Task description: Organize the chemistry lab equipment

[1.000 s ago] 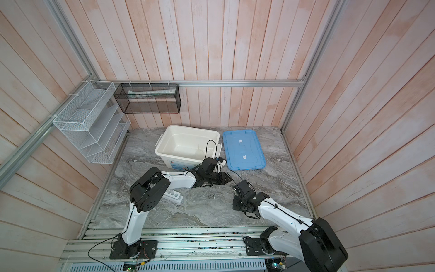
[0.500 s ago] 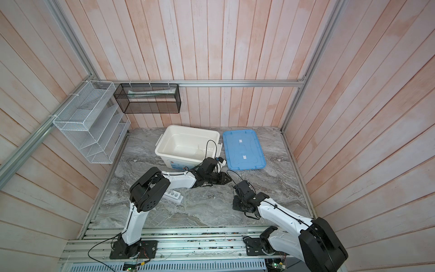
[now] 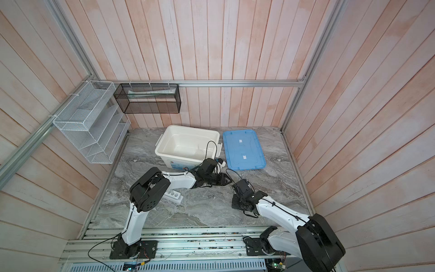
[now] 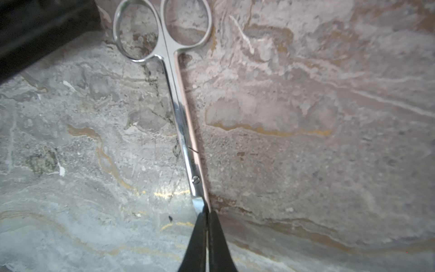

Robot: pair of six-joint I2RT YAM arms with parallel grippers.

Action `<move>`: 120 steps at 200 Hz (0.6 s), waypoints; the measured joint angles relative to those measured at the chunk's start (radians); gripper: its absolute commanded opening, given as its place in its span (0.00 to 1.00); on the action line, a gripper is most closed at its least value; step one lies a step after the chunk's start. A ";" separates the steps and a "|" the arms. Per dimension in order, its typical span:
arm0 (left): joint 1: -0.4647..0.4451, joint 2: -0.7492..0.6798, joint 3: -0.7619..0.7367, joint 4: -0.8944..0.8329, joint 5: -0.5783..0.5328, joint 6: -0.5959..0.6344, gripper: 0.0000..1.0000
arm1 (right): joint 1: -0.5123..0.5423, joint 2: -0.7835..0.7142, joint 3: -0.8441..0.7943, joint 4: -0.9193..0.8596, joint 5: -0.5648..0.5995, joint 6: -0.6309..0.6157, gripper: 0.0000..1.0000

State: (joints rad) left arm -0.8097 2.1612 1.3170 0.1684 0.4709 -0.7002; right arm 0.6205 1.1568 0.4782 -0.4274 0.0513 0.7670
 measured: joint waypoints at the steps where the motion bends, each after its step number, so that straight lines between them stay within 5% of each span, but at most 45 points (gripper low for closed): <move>1: 0.000 0.000 0.000 0.000 0.000 0.000 0.42 | 0.000 0.000 0.000 0.000 0.000 0.000 0.08; 120: -0.011 0.036 0.035 -0.034 0.060 -0.038 0.44 | 0.000 0.024 -0.003 0.066 -0.029 0.000 0.07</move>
State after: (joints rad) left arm -0.8211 2.1971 1.3525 0.1341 0.5304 -0.7383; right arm 0.6205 1.1805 0.4751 -0.3611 0.0219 0.7666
